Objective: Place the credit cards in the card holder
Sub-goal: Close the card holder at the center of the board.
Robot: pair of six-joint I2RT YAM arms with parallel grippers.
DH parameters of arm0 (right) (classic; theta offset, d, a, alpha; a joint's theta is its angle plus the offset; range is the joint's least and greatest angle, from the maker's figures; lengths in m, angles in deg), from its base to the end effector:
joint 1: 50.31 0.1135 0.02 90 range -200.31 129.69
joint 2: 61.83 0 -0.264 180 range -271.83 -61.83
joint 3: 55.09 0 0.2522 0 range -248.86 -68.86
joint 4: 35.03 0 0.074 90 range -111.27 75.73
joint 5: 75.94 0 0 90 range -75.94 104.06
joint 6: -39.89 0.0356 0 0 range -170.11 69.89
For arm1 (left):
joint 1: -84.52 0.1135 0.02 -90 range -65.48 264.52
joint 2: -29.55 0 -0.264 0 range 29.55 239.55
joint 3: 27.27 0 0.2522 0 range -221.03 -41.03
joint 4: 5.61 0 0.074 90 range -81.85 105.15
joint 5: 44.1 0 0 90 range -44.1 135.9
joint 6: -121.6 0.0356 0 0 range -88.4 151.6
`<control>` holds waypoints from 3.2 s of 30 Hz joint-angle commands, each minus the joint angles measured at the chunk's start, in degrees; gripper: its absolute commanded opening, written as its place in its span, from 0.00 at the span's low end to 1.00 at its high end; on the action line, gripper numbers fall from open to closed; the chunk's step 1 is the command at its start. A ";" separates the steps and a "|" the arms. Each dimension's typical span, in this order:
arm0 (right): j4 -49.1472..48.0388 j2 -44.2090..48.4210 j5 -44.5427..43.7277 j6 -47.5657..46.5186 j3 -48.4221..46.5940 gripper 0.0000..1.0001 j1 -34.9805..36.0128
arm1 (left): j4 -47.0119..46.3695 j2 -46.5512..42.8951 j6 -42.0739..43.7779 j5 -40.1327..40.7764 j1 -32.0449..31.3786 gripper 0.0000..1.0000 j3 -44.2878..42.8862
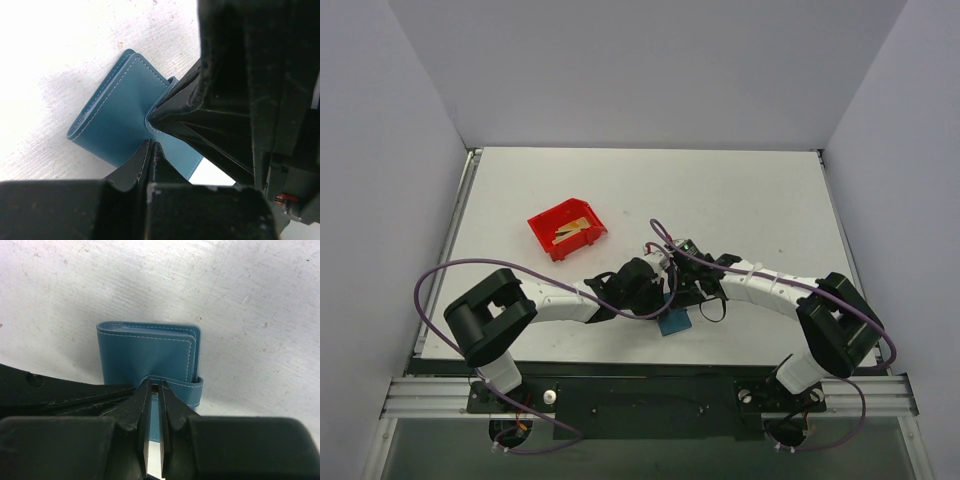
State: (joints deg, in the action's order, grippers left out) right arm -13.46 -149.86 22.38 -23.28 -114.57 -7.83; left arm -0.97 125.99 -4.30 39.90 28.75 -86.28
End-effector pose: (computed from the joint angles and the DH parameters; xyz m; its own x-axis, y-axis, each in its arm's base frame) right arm 0.2196 0.2081 0.1730 -0.8375 -0.1614 -0.5220 -0.4019 0.8292 0.3885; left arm 0.1832 -0.2758 0.1492 -0.8131 0.1583 -0.5602 0.4804 0.7260 -0.4920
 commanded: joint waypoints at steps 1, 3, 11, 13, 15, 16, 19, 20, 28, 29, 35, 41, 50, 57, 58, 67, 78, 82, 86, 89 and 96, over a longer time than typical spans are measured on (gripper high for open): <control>4.84 -2.94 -4.19 -0.46 0.98 0.02 1.20 | 2.80 1.20 0.66 0.11 -0.39 0.00 -0.54; 4.67 -2.41 -3.84 -0.37 1.07 0.02 1.29 | 2.80 1.47 0.66 0.11 -0.39 0.00 -0.71; 4.23 1.54 -2.08 0.50 0.63 0.04 1.20 | 2.89 1.64 0.74 -0.15 -0.39 0.00 -1.24; 4.31 2.60 -1.55 0.59 0.45 0.05 1.20 | 2.89 1.55 0.66 0.02 -0.39 0.00 -1.06; 4.40 3.56 -0.94 0.59 0.28 0.05 1.11 | 2.89 1.55 0.66 0.02 -0.39 0.00 -1.06; 4.49 4.17 -0.50 0.59 0.19 0.06 0.94 | 2.89 1.55 0.66 0.02 -0.39 0.00 -1.06; 5.10 4.88 0.03 0.59 -0.16 0.06 1.03 | 2.89 1.55 0.83 0.02 -0.39 0.00 -1.06; 5.28 5.15 0.12 0.59 -0.25 0.07 0.94 | 2.89 1.55 0.83 0.02 -0.39 0.00 -1.06; 5.90 4.53 1.44 0.07 -0.52 0.07 0.85 | 2.80 1.82 0.74 -0.15 -0.39 0.00 -1.24; 5.90 4.18 1.70 0.07 -0.52 0.07 0.94 | 2.80 1.82 0.83 -0.15 -0.31 0.00 -1.24; 5.72 3.57 1.97 -0.02 -0.34 0.07 0.85 | 2.71 1.64 0.83 0.02 -0.39 0.00 -0.80; 5.46 2.43 1.88 -0.11 -0.25 0.07 0.94 | 2.71 1.55 0.74 -0.06 -0.39 0.00 -0.80; 4.76 1.46 1.53 0.07 0.19 0.07 0.94 | 2.71 1.47 0.74 0.11 -0.39 0.00 -0.63; 4.75 0.49 1.53 -0.02 0.27 0.07 0.85 | 2.71 1.47 0.66 0.11 -0.39 0.00 -0.62; 4.75 0.32 1.53 -0.02 0.27 0.07 0.94 | 2.71 1.55 0.57 0.11 -0.39 0.00 -0.62; 4.93 -0.47 0.65 0.07 0.28 0.07 0.85 | 2.62 1.73 0.66 -0.06 -0.39 0.00 -0.71; 8.00 -4.34 -1.72 0.94 -2.71 0.06 1.03 | 2.62 1.47 0.66 0.11 -0.39 0.00 -0.71; 9.76 -6.54 -1.46 1.12 -4.12 0.06 1.03 | 2.62 1.55 0.74 0.11 -0.39 0.00 -0.62; 10.12 -8.91 -0.41 1.38 -4.30 0.06 0.94 | 2.53 1.73 0.66 0.02 -0.39 0.00 -0.54; 10.21 -9.79 -0.06 1.56 -4.38 0.06 1.03 | 2.45 1.56 0.66 -0.15 -0.39 0.00 -0.54; 5.03 -1.82 0.82 2.61 -2.19 0.07 0.50 | 2.62 1.12 0.83 0.11 -0.39 0.00 -0.89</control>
State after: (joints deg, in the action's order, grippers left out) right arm -4.54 -153.86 23.87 -22.01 -120.38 -7.66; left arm -0.62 126.14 -5.13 40.03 28.84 -86.50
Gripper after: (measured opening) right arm 0.067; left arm 0.022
